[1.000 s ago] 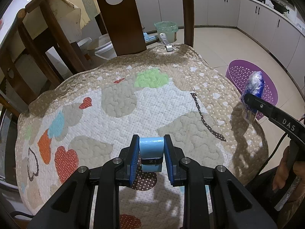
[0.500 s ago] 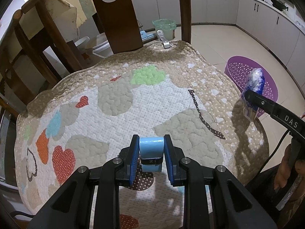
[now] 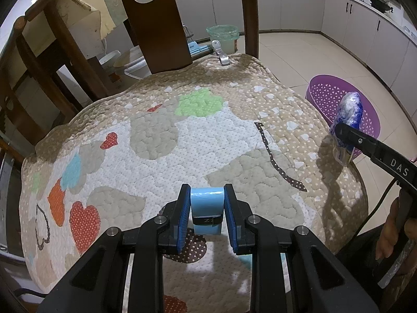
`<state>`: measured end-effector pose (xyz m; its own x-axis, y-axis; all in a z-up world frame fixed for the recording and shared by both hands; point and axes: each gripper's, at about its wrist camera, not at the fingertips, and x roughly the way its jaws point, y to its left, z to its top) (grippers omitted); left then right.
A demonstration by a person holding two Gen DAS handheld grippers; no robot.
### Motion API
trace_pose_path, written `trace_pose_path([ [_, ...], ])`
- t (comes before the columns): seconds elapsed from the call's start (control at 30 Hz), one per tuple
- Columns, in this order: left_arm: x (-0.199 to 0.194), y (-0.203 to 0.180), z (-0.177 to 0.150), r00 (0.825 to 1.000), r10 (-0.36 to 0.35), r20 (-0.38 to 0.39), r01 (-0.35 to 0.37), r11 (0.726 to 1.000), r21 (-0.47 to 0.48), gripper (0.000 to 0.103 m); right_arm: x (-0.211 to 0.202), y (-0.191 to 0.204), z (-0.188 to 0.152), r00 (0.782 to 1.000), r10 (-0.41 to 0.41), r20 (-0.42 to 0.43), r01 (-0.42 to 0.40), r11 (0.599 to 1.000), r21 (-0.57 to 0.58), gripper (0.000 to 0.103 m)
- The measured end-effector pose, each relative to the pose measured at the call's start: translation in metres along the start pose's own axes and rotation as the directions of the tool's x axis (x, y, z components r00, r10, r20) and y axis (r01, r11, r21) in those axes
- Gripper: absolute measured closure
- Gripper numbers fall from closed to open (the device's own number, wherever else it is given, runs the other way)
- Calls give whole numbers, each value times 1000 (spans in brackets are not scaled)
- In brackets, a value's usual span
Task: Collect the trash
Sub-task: 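Hold the tape roll and Vinda pack above the mat, then carry the tape roll and Vinda pack over the wastebasket and release both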
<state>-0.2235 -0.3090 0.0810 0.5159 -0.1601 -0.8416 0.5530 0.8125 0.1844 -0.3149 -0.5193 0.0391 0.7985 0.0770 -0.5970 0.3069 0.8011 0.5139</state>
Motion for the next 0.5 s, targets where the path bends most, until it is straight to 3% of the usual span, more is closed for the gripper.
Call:
trace_pose_path([
  [0.5,-1,-25,26,999,-44,32,43,998,50,79,-9,-14,5,999,-23,35,22,999,43,63],
])
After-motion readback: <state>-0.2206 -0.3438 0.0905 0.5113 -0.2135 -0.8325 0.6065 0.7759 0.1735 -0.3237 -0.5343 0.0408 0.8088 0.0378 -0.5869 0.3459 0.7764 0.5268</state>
